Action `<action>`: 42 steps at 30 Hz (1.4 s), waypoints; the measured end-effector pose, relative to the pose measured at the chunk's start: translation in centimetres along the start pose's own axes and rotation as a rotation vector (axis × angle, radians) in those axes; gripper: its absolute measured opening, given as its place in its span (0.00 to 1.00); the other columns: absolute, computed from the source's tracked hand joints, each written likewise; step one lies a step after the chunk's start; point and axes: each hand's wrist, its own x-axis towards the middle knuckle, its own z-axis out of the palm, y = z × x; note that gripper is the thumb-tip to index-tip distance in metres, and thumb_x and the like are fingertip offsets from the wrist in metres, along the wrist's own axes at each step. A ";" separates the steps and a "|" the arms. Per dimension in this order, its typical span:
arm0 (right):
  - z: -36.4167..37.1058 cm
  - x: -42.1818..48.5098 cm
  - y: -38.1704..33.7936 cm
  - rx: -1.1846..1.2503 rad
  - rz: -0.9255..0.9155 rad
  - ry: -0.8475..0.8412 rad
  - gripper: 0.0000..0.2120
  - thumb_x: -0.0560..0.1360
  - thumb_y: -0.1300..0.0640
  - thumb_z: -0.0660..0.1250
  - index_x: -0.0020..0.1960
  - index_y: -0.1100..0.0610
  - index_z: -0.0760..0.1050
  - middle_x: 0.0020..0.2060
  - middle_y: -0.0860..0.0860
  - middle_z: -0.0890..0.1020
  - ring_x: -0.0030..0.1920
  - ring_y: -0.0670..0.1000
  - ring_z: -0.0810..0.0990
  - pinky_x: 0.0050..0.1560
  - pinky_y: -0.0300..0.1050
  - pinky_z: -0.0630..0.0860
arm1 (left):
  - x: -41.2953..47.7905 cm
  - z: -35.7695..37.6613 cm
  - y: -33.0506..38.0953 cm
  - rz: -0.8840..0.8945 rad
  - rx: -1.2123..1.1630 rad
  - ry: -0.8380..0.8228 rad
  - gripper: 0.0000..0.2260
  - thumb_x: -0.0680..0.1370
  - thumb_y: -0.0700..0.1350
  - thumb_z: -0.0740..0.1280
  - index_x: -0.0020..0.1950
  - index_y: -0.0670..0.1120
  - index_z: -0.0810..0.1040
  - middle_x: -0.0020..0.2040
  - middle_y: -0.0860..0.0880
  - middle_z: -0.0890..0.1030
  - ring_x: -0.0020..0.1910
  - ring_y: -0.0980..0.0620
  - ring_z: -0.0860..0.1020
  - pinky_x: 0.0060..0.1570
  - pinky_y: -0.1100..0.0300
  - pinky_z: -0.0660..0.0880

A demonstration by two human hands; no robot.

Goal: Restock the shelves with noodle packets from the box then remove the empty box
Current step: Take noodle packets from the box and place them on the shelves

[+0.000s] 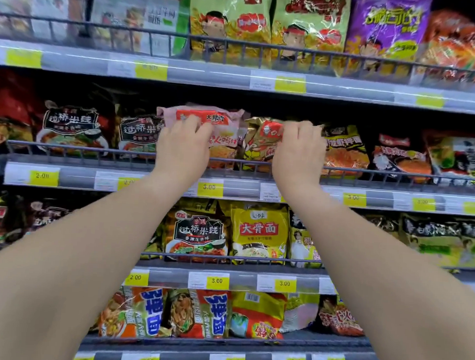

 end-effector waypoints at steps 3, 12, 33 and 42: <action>1.6 -1.5 -0.5 0.092 -0.096 -0.062 0.13 0.72 0.56 0.66 0.56 0.59 0.75 0.50 0.58 0.77 0.50 0.61 0.74 0.49 0.55 0.71 | -1.4 1.6 0.6 -0.090 -0.066 -0.067 0.12 0.78 0.45 0.61 0.59 0.47 0.78 0.52 0.44 0.77 0.51 0.40 0.74 0.44 0.47 0.71; 2.4 1.0 -1.4 0.105 -0.101 -0.616 0.22 0.80 0.40 0.48 0.73 0.43 0.59 0.74 0.53 0.59 0.72 0.62 0.56 0.65 0.67 0.62 | -0.1 2.5 -1.3 -0.069 -0.286 -0.341 0.17 0.82 0.50 0.55 0.68 0.50 0.73 0.69 0.47 0.71 0.65 0.41 0.67 0.63 0.45 0.68; -12.7 -11.5 8.1 0.316 0.009 -0.499 0.17 0.77 0.54 0.62 0.63 0.59 0.74 0.57 0.56 0.79 0.59 0.56 0.74 0.60 0.52 0.70 | -9.2 -7.7 13.7 0.006 -0.660 -0.318 0.15 0.76 0.48 0.65 0.62 0.48 0.75 0.60 0.48 0.77 0.60 0.46 0.73 0.59 0.53 0.68; -30.9 -28.4 26.0 0.213 0.361 -0.702 0.15 0.77 0.53 0.63 0.63 0.56 0.74 0.58 0.52 0.78 0.60 0.52 0.74 0.60 0.48 0.72 | -22.3 -17.7 37.3 0.137 -0.938 -0.604 0.15 0.76 0.47 0.66 0.62 0.48 0.75 0.60 0.49 0.77 0.62 0.47 0.72 0.59 0.56 0.66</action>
